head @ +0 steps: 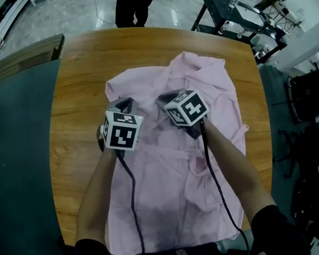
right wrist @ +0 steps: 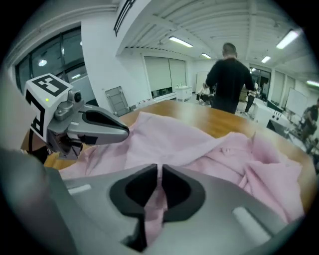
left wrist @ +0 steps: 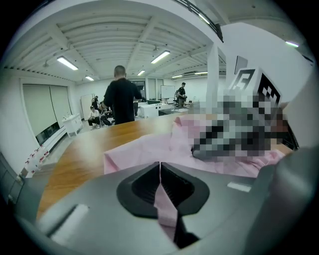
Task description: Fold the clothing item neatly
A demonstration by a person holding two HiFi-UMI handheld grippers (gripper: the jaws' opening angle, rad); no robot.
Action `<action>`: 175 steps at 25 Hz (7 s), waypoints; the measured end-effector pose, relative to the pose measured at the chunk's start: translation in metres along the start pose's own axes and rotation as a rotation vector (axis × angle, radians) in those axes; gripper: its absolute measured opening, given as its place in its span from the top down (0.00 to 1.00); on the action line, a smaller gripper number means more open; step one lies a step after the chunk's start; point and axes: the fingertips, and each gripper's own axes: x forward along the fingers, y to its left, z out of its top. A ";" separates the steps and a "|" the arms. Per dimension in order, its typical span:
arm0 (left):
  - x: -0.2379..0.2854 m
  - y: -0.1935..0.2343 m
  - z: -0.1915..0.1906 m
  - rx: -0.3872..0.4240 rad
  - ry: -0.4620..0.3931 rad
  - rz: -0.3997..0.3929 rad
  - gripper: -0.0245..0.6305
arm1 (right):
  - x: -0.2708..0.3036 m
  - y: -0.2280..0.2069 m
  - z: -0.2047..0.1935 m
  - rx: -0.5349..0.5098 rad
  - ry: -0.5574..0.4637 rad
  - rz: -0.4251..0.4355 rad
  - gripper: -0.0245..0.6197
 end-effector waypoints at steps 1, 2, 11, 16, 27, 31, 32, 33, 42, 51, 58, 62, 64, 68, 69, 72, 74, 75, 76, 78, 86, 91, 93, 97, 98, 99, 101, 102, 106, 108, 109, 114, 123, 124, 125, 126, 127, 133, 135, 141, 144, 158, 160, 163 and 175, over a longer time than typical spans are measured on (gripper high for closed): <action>-0.001 0.001 0.002 0.005 -0.011 0.002 0.94 | -0.002 -0.001 0.004 -0.027 0.004 -0.002 0.93; -0.003 0.003 0.004 0.009 -0.025 0.006 0.94 | -0.005 -0.003 0.009 -0.046 0.001 0.000 0.93; 0.005 0.025 0.018 0.056 -0.044 0.014 0.94 | -0.022 -0.078 0.100 -0.119 -0.138 -0.152 0.94; 0.029 0.040 0.047 0.078 -0.054 0.009 0.94 | -0.023 -0.135 0.132 -0.131 -0.234 -0.284 0.94; 0.088 0.094 0.041 0.103 0.090 0.144 0.94 | 0.031 -0.193 0.129 -0.264 -0.191 -0.400 0.93; 0.091 0.095 0.028 0.082 0.096 0.134 0.94 | 0.050 -0.199 0.107 -0.301 -0.102 -0.412 0.91; 0.091 0.094 0.028 0.079 0.091 0.131 0.94 | 0.051 -0.200 0.105 -0.306 -0.095 -0.411 0.88; 0.090 0.094 0.029 0.078 0.084 0.129 0.94 | 0.049 -0.201 0.104 -0.307 -0.103 -0.408 0.83; 0.052 0.069 0.055 0.117 0.013 0.092 0.94 | -0.046 -0.202 0.106 -0.186 -0.263 -0.417 0.80; 0.039 -0.001 0.081 0.171 -0.015 0.011 0.94 | -0.113 -0.200 0.038 -0.162 -0.196 -0.453 0.80; 0.066 -0.043 0.107 0.199 -0.028 -0.025 0.94 | -0.114 -0.206 0.013 -0.157 -0.167 -0.388 0.80; 0.096 -0.056 0.116 0.195 -0.016 -0.040 0.94 | -0.096 -0.218 0.025 -0.171 -0.168 -0.355 0.80; 0.112 -0.054 0.117 0.204 -0.005 -0.034 0.94 | -0.082 -0.227 0.033 -0.182 -0.157 -0.339 0.80; 0.135 -0.041 0.125 0.207 -0.001 -0.015 0.94 | -0.055 -0.243 0.051 -0.205 -0.120 -0.313 0.73; 0.140 -0.037 0.128 0.203 0.000 -0.011 0.94 | -0.049 -0.246 0.054 -0.207 -0.112 -0.309 0.72; 0.159 -0.026 0.132 0.170 0.011 -0.005 0.93 | -0.030 -0.253 0.050 -0.195 -0.079 -0.295 0.71; 0.173 -0.022 0.129 0.140 0.023 -0.015 0.93 | -0.017 -0.258 0.036 -0.175 -0.043 -0.277 0.70; 0.178 -0.021 0.126 0.131 0.029 -0.022 0.92 | -0.011 -0.258 0.028 -0.164 -0.025 -0.265 0.69; 0.183 -0.020 0.123 0.126 0.036 -0.027 0.92 | -0.006 -0.258 0.022 -0.159 -0.012 -0.251 0.69; 0.191 -0.017 0.117 0.125 0.048 -0.032 0.91 | -0.001 -0.257 0.017 -0.172 -0.011 -0.243 0.72; 0.190 0.013 0.121 0.068 0.019 0.092 0.90 | -0.054 -0.301 0.038 -0.152 -0.201 -0.489 0.92; 0.188 0.019 0.119 0.063 0.034 0.135 0.90 | -0.086 -0.326 0.034 -0.081 -0.247 -0.656 0.92; 0.190 0.021 0.115 0.060 0.050 0.147 0.90 | -0.095 -0.336 0.026 -0.034 -0.239 -0.712 0.92; 0.193 0.025 0.106 0.054 0.070 0.166 0.90 | -0.095 -0.342 0.010 -0.001 -0.221 -0.730 0.92; 0.192 0.024 0.107 0.055 0.065 0.165 0.90 | -0.091 -0.339 0.010 -0.015 -0.226 -0.708 0.90; 0.191 0.022 0.108 0.058 0.059 0.160 0.90 | -0.087 -0.335 0.010 -0.032 -0.232 -0.679 0.87; 0.187 0.016 0.112 0.069 0.045 0.144 0.90 | -0.084 -0.325 0.014 -0.055 -0.249 -0.628 0.76; 0.184 0.011 0.114 0.077 0.037 0.133 0.90 | -0.087 -0.321 0.016 -0.061 -0.259 -0.615 0.74; 0.166 -0.006 0.123 0.108 -0.002 0.085 0.90 | -0.115 -0.305 0.023 -0.092 -0.309 -0.609 0.74; 0.156 -0.015 0.126 0.116 -0.018 0.057 0.90 | -0.132 -0.296 0.020 -0.102 -0.321 -0.605 0.74; 0.150 -0.019 0.127 0.119 -0.024 0.043 0.90 | -0.138 -0.290 0.017 -0.105 -0.321 -0.600 0.74; 0.121 -0.047 0.118 0.156 -0.008 -0.022 0.83 | -0.150 -0.246 -0.014 -0.120 -0.290 -0.523 0.74; 0.052 -0.098 0.048 0.251 0.152 -0.192 0.71 | -0.152 -0.166 -0.045 -0.088 -0.276 -0.425 0.74; 0.048 -0.103 0.040 0.261 0.165 -0.200 0.70 | -0.153 -0.160 -0.048 -0.081 -0.274 -0.421 0.74; 0.045 -0.107 0.033 0.266 0.176 -0.206 0.69 | -0.153 -0.154 -0.051 -0.072 -0.274 -0.419 0.74; 0.043 -0.110 0.025 0.264 0.186 -0.213 0.69 | -0.154 -0.148 -0.054 -0.060 -0.275 -0.416 0.74; 0.041 -0.112 0.019 0.256 0.193 -0.219 0.68 | -0.155 -0.142 -0.055 -0.047 -0.278 -0.415 0.74; 0.042 -0.124 -0.009 0.288 0.237 -0.206 0.65 | -0.155 -0.105 -0.066 0.047 -0.301 -0.391 0.74; 0.047 -0.123 -0.017 0.316 0.263 -0.177 0.66 | -0.154 -0.091 -0.068 0.068 -0.304 -0.376 0.74; 0.036 -0.085 0.000 0.246 0.203 -0.088 0.93 | -0.158 -0.074 -0.071 0.084 -0.308 -0.374 0.74; 0.020 -0.039 0.018 0.205 0.154 0.009 0.93 | -0.160 -0.073 -0.072 0.082 -0.296 -0.384 0.74; -0.056 0.189 0.022 0.047 0.102 0.431 0.93 | -0.121 -0.039 -0.048 0.032 -0.239 -0.340 0.74; -0.059 0.212 0.010 0.037 0.125 0.468 0.93 | -0.117 -0.032 -0.047 0.028 -0.225 -0.339 0.74; -0.060 0.238 -0.009 0.015 0.160 0.498 0.90 | -0.115 -0.025 -0.046 0.024 -0.208 -0.344 0.74; -0.060 0.211 0.003 -0.089 0.030 0.418 0.68 | -0.126 -0.074 -0.079 0.034 -0.155 -0.401 0.74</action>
